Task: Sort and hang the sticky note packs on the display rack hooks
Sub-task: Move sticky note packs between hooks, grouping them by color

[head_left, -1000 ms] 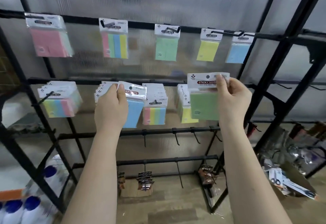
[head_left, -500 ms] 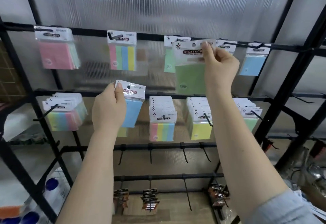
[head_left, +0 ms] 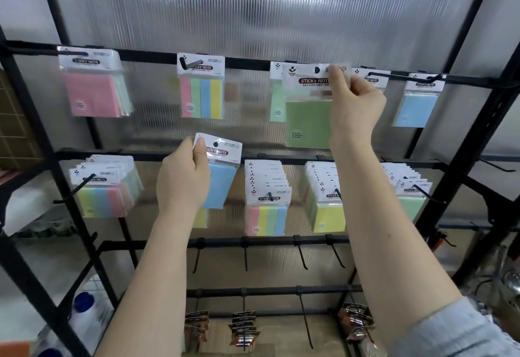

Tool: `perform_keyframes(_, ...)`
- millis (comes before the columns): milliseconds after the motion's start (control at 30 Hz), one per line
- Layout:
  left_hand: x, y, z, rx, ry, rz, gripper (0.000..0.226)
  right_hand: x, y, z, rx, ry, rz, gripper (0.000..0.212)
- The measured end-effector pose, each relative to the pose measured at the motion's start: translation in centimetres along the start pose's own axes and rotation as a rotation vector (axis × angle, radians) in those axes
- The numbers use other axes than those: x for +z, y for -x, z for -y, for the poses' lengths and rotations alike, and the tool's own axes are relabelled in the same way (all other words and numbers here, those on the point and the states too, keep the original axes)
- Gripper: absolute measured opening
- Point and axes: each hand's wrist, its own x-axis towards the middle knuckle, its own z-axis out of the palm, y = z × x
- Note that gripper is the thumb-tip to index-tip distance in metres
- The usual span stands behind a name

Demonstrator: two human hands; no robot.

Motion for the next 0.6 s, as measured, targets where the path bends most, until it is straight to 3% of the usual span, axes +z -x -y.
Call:
perform_keyframes(200,0.3,-0.4,0.1,0.019,-0.012,0.011,0.039,0.0,-0.3,0.0,-0.016,-0.01,-0.028,0.05)
perform_keyframes(500,0.5,-1.4,0.6,0.025,-0.006,0.006,0.039,0.9,-2.3,-2.8,0.011,0.129,-0.01,0.041)
perform_keyframes(600,0.6,-1.7,0.7,0.029,-0.005,0.005,0.04,1.8,-3.7,-3.7,-0.004,0.205,0.024,0.051)
